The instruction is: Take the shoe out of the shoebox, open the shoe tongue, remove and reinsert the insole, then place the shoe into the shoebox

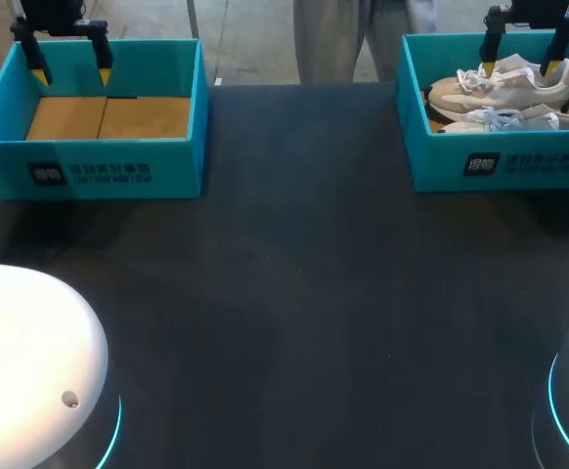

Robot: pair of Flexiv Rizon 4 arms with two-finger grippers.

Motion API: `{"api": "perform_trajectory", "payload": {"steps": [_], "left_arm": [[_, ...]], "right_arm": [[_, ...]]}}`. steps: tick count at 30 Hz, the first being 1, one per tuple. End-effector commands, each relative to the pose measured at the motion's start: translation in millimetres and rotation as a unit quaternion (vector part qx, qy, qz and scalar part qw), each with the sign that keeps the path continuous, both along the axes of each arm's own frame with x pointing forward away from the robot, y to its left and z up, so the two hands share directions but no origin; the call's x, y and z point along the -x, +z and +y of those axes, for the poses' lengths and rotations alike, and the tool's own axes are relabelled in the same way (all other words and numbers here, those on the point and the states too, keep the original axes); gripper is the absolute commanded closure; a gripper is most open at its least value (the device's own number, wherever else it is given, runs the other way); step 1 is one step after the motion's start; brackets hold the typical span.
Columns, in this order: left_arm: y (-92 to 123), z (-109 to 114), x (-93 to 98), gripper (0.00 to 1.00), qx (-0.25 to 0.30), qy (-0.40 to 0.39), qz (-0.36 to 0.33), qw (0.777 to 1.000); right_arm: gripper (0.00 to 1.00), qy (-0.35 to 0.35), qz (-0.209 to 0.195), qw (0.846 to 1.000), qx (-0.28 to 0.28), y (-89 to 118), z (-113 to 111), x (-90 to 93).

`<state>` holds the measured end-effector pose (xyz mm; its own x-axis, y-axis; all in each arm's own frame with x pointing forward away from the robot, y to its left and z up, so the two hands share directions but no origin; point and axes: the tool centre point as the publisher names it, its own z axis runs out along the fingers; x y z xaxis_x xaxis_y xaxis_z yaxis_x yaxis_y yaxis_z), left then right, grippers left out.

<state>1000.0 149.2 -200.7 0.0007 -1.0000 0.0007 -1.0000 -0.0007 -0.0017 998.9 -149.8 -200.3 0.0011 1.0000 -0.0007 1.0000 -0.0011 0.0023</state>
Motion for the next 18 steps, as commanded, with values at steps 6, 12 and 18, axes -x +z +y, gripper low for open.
{"api": "perform_trajectory", "payload": {"steps": [6, 12, 18], "left_arm": [[0.3, 0.2, 0.1, 0.0, 0.0, 0.0, 0.0, 1.0], [0.3, 0.2, 0.1, 0.0, 0.0, 0.0, 0.0, 1.0], [0.3, 0.2, 0.1, 0.0, 0.0, 0.0, 0.0, 1.0]], "right_arm": [[0.0, 0.0, 0.0, 1.0, 0.0, 0.1, 0.0, -0.4], [0.0, 0.0, 0.0, 1.0, 0.0, 0.1, 0.0, -0.4], [0.0, -0.01, -0.003, 1.0, -0.001, -1.4, -7.1, -4.9]]}}
